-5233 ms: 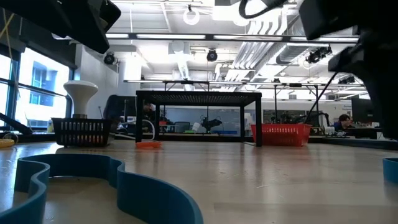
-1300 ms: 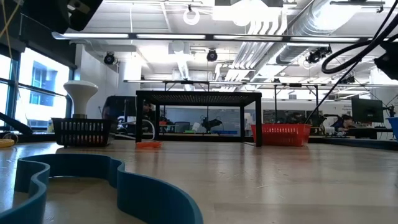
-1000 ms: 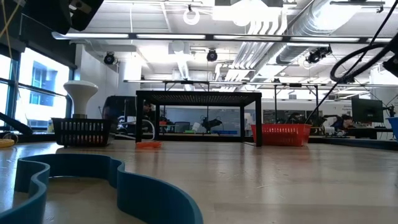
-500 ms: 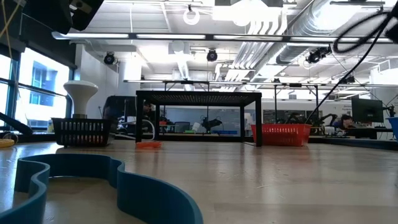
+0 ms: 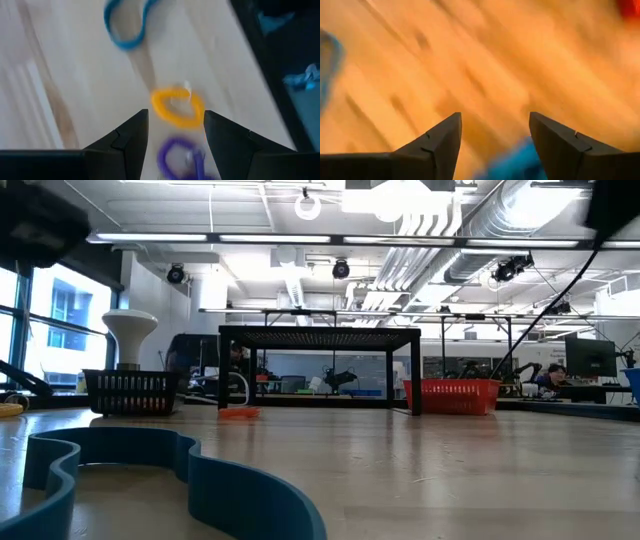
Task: Pick & Place Office Desk Supplies
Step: Put the purple spring keychain into the black basket
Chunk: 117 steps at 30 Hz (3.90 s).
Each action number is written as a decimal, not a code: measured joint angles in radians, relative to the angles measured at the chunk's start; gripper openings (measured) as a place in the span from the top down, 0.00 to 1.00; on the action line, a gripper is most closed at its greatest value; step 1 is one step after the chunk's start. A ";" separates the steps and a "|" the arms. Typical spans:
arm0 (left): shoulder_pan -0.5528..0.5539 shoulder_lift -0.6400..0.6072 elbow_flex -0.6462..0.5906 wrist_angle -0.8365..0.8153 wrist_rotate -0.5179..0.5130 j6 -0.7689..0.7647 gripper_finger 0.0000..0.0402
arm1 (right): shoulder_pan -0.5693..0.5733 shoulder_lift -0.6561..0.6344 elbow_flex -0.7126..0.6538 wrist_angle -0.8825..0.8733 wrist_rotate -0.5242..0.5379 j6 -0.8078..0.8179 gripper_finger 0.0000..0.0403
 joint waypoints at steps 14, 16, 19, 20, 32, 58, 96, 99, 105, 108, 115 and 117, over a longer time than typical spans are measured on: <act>-0.071 0.004 0.000 -0.171 -0.044 -0.093 0.54 | 0.024 0.156 0.000 0.608 0.395 -0.557 0.45; -0.068 0.021 -0.005 -0.168 -0.057 -0.182 0.54 | 0.024 0.199 0.000 0.673 0.367 -0.644 0.45; -0.053 0.064 -0.008 -0.171 0.000 -0.266 0.54 | 0.024 0.260 0.000 0.743 0.342 -0.738 0.45; -0.050 0.072 -0.008 -0.169 0.016 -0.276 0.54 | 0.024 0.278 0.000 0.755 0.338 -0.758 0.45; -0.050 0.079 -0.008 -0.140 -0.026 -0.314 0.54 | -0.017 0.363 -0.001 0.830 0.206 -0.774 0.45; -0.058 0.166 -0.008 -0.169 0.005 -0.284 0.54 | -0.016 0.364 -0.001 0.909 0.158 -0.795 0.45; 0.359 0.022 0.327 -1.021 -0.273 0.218 0.99 | -0.061 0.364 -0.001 0.924 0.165 -0.798 0.45; 0.499 0.000 0.314 -0.979 -0.273 0.309 0.99 | -0.061 0.364 -0.001 0.925 0.165 -0.798 0.45; 0.755 -0.109 0.167 -0.794 -0.162 0.426 0.99 | -0.061 0.364 -0.001 0.928 0.165 -0.798 0.45; 0.847 -0.185 0.047 -0.684 -0.127 0.473 0.99 | -0.061 0.364 -0.001 0.928 0.165 -0.798 0.45; 0.983 -0.244 -0.116 -0.543 -0.117 0.499 0.97 | -0.061 0.364 -0.022 0.947 0.166 -0.795 0.45; 1.005 -0.238 -0.122 -0.542 -0.116 0.504 0.96 | -0.061 0.364 -0.040 0.968 0.165 -0.794 0.45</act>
